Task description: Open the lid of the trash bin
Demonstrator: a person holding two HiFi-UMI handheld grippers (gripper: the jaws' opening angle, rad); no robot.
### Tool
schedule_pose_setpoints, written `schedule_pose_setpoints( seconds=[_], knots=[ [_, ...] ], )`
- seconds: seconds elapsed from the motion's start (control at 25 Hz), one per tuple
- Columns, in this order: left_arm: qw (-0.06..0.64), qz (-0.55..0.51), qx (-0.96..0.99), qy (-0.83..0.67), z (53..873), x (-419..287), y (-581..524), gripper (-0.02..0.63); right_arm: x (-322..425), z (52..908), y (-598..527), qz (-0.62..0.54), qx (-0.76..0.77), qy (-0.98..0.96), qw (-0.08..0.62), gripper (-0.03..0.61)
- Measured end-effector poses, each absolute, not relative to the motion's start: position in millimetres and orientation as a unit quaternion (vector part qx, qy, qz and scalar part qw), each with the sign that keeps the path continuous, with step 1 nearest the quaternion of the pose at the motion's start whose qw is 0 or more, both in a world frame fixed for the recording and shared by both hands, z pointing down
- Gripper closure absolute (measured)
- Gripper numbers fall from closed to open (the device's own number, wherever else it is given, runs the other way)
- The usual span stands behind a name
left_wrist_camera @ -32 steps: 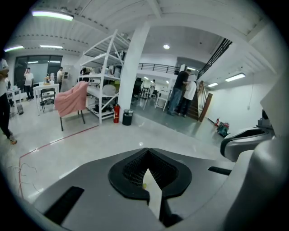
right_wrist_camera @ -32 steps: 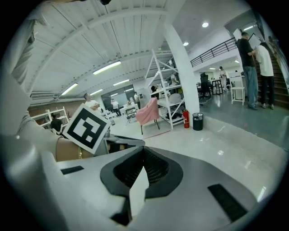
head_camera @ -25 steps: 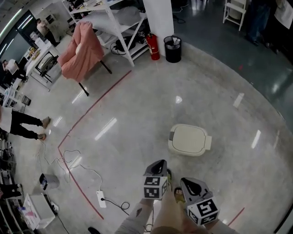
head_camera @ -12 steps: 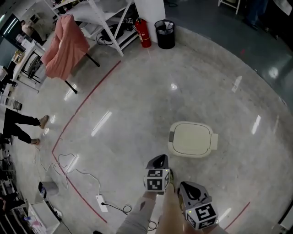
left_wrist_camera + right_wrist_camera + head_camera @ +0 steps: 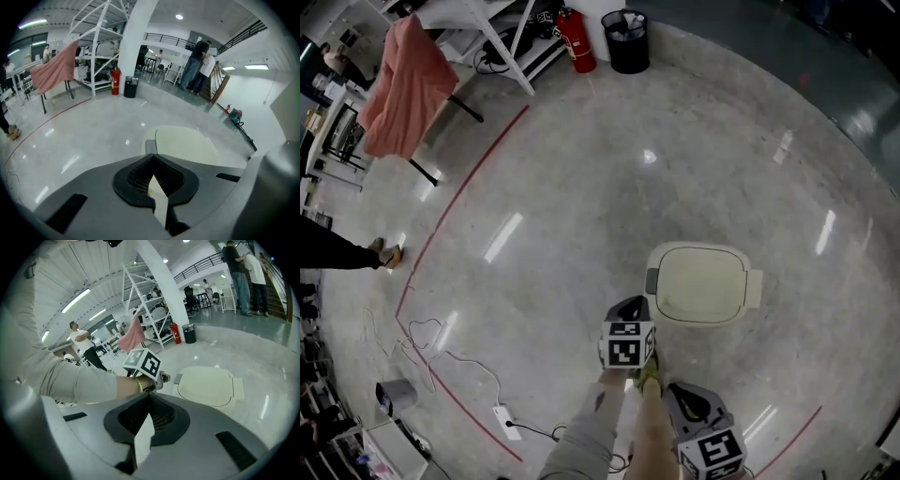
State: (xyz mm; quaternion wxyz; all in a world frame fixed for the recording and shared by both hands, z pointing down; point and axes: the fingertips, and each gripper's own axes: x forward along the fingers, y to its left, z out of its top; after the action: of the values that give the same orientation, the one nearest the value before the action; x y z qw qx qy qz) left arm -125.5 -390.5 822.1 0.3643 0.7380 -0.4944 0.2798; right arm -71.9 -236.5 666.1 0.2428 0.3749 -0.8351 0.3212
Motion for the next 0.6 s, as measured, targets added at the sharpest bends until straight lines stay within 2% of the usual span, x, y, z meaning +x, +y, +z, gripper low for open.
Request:
schedule_pose_setpoints(
  seconds=[0.6],
  knots=[
    [0.389, 0.295, 0.734, -0.472, 873, -125, -411, 0.611, -75, 697, -232, 0.360, 0.378, -0.819, 0.240, 0.574]
  ],
)
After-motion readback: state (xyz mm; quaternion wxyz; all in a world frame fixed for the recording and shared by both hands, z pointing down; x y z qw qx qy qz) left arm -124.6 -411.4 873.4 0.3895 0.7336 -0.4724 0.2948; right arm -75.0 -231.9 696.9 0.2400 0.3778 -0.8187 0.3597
